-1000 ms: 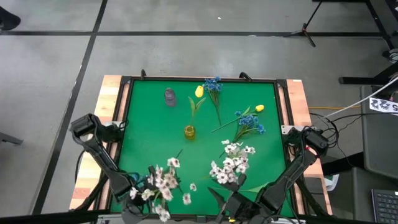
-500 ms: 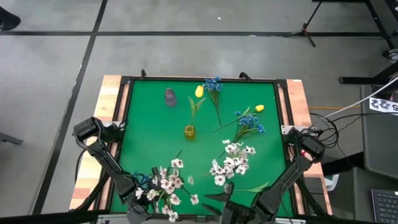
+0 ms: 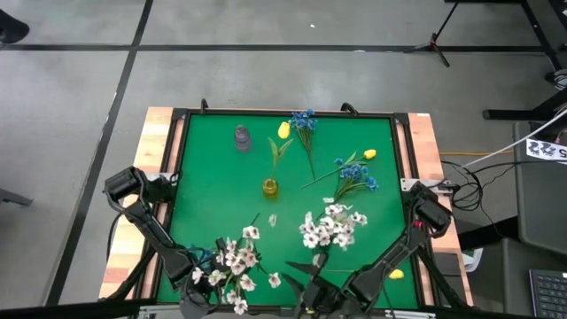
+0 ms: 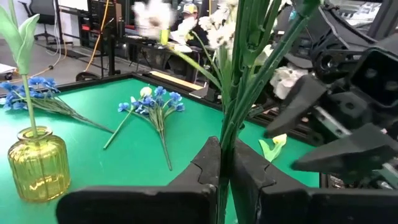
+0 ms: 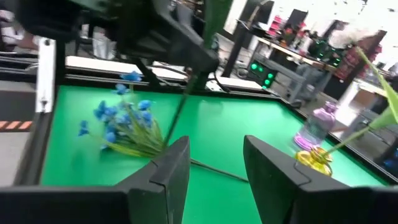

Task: Sort flowers into vase by color
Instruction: Put the white flowers into the green vase

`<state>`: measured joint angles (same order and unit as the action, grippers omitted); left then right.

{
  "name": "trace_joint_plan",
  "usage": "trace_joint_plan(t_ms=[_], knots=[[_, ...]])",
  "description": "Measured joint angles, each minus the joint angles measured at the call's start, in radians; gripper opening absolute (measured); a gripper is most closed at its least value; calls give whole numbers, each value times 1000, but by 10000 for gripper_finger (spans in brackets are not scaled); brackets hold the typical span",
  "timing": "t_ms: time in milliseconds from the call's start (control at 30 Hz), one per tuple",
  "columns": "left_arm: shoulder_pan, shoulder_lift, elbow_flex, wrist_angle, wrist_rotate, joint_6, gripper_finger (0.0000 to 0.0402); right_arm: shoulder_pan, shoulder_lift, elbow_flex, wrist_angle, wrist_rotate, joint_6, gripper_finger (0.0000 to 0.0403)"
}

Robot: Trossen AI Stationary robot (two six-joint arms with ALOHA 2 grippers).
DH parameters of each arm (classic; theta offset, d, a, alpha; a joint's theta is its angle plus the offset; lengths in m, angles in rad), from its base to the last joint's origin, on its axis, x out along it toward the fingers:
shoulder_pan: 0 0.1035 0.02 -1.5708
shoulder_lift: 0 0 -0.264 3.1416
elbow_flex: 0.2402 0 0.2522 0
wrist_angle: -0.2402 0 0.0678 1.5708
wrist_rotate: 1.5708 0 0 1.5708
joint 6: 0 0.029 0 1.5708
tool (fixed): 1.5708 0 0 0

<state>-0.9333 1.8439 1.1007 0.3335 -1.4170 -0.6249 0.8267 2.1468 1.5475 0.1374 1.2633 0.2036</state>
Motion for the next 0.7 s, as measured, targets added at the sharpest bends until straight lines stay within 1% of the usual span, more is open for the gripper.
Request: trace_joint_plan(t_ms=[133,233,300,333,467,600,700], knots=[[0,0,0,-1,0,0,7,-19,0,0,-9,-22,33,152],[0,0,0,-4,0,1,9,-13,0,2,51,-81,24,152],[-1,0,0,-4,0,10,14,1,0,23,89,-93,-15,152],[-1,0,0,-4,0,11,15,8,0,40,106,-79,-54,152],[0,-1,0,-4,0,3,10,21,-1,137,115,30,-242,152],[0,-1,0,-4,0,-4,8,13,-1,254,114,33,-462,152],[0,-1,0,-4,3,-28,13,18,-1,356,113,28,-681,152]])
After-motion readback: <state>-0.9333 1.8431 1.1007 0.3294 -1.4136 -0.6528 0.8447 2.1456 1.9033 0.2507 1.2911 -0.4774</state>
